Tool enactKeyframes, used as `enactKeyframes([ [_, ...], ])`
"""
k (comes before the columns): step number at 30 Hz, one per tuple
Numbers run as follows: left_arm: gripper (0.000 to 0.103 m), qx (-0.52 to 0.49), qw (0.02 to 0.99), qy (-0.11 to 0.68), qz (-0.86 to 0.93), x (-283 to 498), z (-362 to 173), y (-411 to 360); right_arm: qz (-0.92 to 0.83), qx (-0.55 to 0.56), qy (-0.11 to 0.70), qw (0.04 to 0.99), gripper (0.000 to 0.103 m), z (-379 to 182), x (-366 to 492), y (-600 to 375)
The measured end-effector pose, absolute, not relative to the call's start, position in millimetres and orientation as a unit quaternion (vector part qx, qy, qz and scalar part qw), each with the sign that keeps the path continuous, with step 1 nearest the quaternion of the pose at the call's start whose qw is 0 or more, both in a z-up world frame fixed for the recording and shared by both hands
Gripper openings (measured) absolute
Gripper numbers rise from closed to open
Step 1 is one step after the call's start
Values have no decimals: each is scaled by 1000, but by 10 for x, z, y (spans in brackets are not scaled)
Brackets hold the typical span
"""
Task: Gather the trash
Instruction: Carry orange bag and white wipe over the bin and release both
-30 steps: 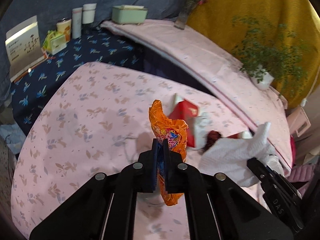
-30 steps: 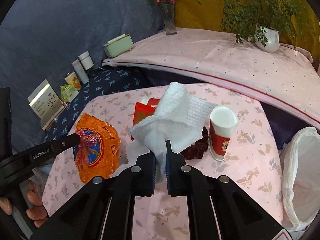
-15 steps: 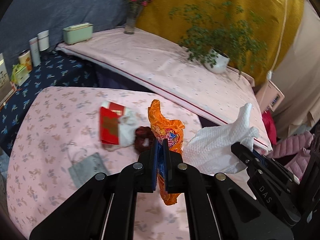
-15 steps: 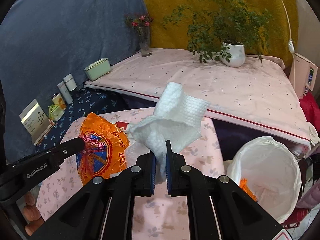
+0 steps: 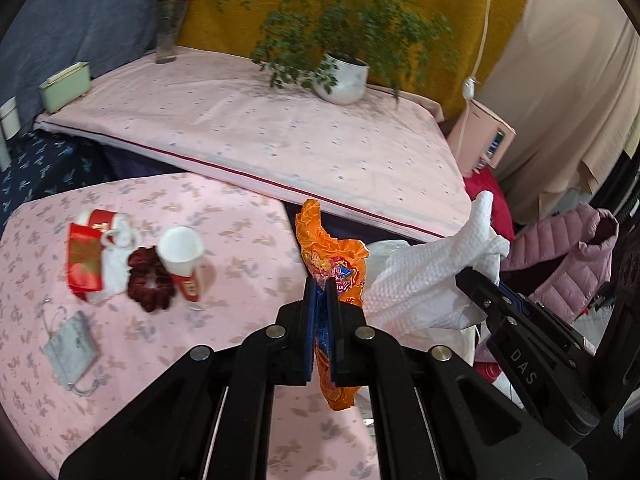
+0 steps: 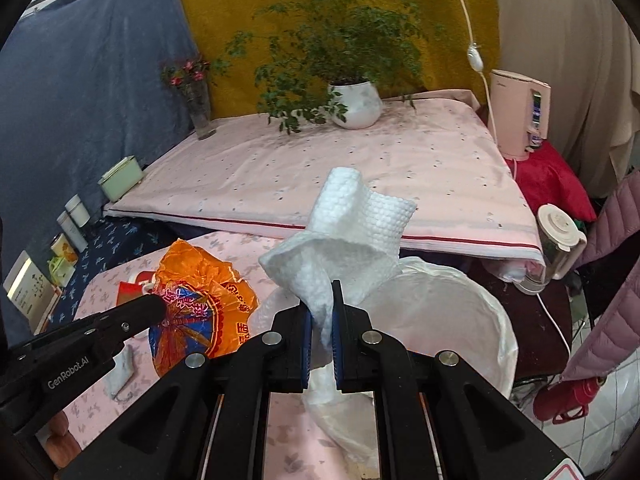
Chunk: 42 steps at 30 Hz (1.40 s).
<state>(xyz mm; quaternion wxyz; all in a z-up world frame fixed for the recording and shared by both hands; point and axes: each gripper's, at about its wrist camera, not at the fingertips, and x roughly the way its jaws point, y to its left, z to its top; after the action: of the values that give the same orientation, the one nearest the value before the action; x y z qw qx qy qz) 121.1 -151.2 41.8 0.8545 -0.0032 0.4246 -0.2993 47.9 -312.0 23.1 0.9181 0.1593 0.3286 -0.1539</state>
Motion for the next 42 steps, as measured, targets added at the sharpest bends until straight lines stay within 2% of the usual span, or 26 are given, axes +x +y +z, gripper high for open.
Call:
enactKeyframes([
  [8,5,23,832,442,-333,1108,246,-2072,-196,178,340,902,8,48,283,-3587],
  [21,6,33,821,450,-351,1120,123,-2371,-211,186,352,893,9,-97,277,-3802],
  [23,12,31,820,451,-352,1125,117,-2389,-214,186,351,892,11,-98,284,-3804],
  [25,39,28,823,447,-349,1124,124,-2386,-215,188,350,892,13,-89,292,-3786],
  [27,49,27,831,437,-343,1118,149,-2368,-215,186,350,892,22,-87,304,-3777],
  [30,49,30,833,434,-342,1130,164,-2356,-219,183,344,895,39,-66,309,-3760],
  [33,49,26,834,436,-338,1152,165,-2337,-222,181,338,897,45,-26,319,-3737],
  [42,49,15,837,441,-325,1206,148,-2175,-219,174,337,899,47,10,349,-3634],
])
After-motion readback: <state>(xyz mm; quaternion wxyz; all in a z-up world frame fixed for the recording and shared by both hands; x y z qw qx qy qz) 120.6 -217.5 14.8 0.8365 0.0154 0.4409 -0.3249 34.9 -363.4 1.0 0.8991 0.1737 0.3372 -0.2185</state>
